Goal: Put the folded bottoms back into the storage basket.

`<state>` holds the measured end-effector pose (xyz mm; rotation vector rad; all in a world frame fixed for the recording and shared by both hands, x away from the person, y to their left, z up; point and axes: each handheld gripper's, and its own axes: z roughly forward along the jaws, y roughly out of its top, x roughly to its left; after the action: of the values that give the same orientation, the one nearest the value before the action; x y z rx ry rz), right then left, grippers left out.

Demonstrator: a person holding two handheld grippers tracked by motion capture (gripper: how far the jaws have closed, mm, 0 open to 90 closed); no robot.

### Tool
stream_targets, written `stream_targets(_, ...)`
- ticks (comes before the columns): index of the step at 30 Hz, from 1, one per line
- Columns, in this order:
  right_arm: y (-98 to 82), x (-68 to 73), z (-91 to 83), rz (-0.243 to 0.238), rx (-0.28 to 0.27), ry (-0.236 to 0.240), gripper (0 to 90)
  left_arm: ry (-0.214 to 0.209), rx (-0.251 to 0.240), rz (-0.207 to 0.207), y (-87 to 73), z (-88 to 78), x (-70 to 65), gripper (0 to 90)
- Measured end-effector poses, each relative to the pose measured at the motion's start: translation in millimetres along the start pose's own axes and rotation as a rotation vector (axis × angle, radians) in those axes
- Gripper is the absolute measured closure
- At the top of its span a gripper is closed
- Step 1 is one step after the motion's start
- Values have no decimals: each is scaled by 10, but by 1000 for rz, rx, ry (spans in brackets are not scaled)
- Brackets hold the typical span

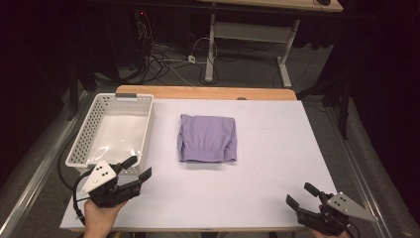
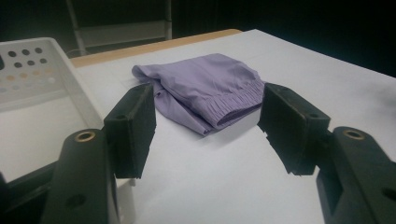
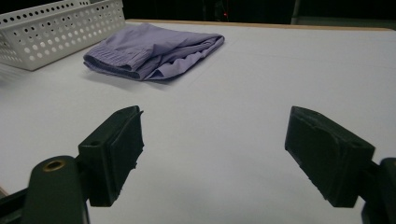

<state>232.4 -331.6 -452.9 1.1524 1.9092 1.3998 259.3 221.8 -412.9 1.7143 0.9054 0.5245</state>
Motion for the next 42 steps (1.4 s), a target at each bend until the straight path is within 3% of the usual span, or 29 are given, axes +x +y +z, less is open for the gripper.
stream_targets(42,-4,-11,-11,11,-12,12,201,-104,25,35,234,574,-181,349)
